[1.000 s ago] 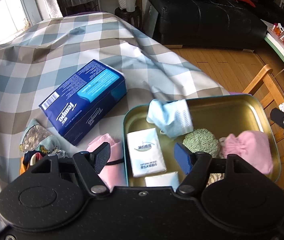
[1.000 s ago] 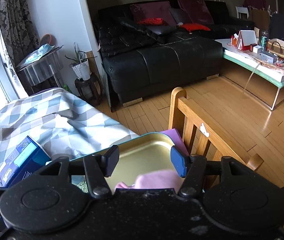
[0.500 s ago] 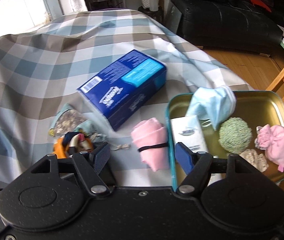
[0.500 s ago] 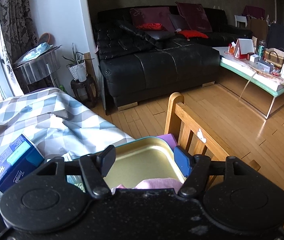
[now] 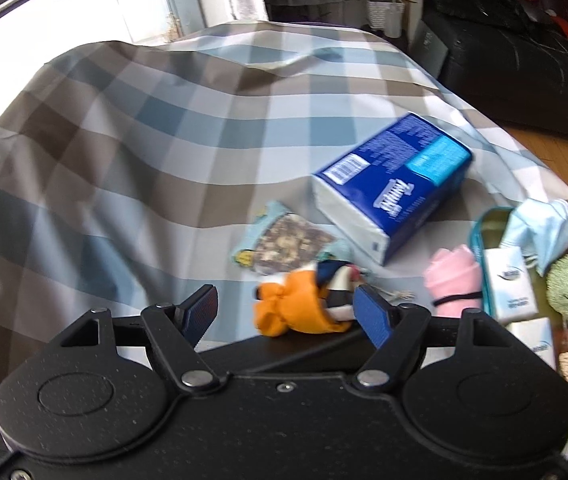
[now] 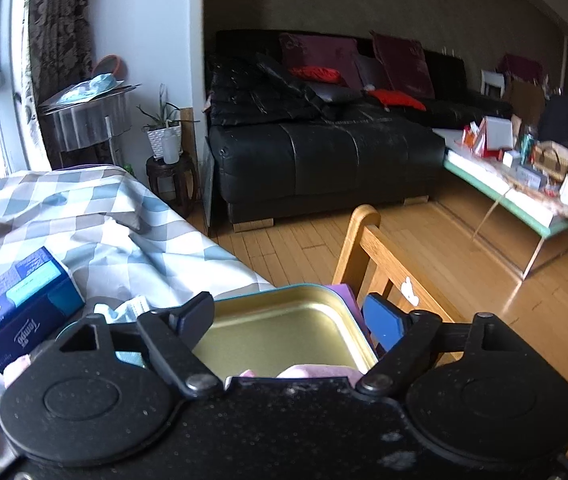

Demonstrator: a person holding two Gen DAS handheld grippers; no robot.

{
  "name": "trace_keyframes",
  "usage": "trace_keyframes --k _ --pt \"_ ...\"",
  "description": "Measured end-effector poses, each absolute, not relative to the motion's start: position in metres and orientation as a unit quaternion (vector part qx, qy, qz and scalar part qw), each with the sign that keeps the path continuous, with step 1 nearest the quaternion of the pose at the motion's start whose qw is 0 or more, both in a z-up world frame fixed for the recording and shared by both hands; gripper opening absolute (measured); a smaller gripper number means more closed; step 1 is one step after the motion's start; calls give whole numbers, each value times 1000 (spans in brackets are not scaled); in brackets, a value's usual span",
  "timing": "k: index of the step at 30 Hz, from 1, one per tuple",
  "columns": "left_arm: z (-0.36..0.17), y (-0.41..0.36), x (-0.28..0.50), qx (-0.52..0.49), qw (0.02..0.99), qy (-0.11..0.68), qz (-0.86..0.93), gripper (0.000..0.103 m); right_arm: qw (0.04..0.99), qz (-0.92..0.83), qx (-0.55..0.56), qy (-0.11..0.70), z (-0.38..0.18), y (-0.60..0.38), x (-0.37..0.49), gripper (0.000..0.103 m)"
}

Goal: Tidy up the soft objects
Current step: 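Move the right gripper to the rolled pink towel with black band while the left withdraws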

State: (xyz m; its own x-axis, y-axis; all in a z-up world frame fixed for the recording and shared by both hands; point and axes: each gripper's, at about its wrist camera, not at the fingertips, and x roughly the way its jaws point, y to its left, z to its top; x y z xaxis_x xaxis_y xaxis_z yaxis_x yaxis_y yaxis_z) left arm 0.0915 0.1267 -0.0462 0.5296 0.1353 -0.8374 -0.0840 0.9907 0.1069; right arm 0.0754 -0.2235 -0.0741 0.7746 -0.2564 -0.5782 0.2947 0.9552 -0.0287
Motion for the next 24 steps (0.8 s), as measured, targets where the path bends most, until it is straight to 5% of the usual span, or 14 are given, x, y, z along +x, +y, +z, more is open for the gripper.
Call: trace_keyframes --k 4,24 --pt "-44 151 95 21 877 475 75 72 950 -143 5 277 -71 -209 69 102" --pt "-64 217 109 -43 871 484 73 73 967 -56 -53 242 -75 -96 5 102"
